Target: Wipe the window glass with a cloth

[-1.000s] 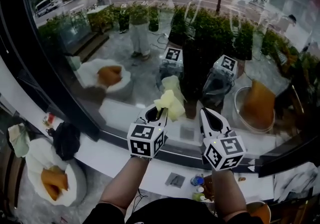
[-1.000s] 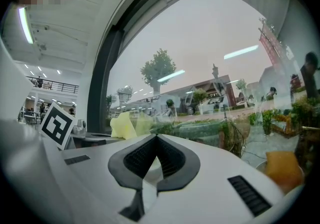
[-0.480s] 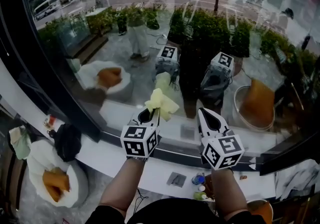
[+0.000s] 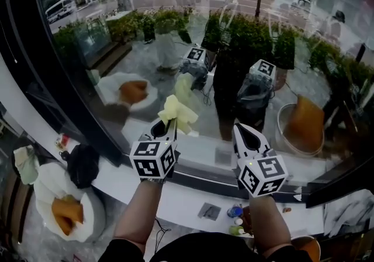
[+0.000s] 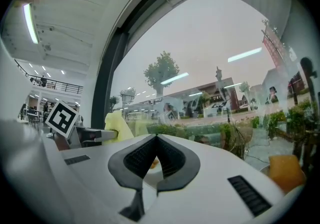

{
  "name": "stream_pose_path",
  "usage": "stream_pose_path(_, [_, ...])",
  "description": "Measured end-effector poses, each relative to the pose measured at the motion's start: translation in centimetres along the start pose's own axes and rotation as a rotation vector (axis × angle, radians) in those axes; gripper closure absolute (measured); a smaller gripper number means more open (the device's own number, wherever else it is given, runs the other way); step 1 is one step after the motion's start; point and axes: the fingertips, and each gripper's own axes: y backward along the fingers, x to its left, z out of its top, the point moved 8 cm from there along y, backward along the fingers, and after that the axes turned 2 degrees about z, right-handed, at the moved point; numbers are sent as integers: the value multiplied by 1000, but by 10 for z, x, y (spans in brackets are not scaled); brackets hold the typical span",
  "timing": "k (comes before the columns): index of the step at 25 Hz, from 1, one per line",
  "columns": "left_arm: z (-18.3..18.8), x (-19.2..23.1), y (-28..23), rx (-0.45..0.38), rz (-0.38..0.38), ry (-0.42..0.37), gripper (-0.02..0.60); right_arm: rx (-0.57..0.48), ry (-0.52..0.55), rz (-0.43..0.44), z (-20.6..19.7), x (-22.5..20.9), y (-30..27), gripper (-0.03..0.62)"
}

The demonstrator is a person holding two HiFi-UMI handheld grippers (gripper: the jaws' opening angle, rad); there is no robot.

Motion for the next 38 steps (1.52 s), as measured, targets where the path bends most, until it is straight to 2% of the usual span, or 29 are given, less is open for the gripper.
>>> stream_pose_path(6, [25, -5, 2, -39, -31, -33, 549, -14, 13, -31, 6, -1, 10, 568])
stream_pose_path(14, [37, -39, -13, -42, -118, -61, 549, -44, 27, -102, 19, -13, 32, 568])
stream_pose_path(22, [36, -44, -20, -43, -123, -50, 551, -54, 28, -179, 19, -22, 60, 568])
stream_pose_path(29, [39, -57, -22, -46, -123, -81, 551, -70, 22, -196, 23, -27, 72, 568])
stream_pose_path(38, [35, -114, -28, -59, -144, -116, 551, -78, -4, -222, 17, -61, 109, 568])
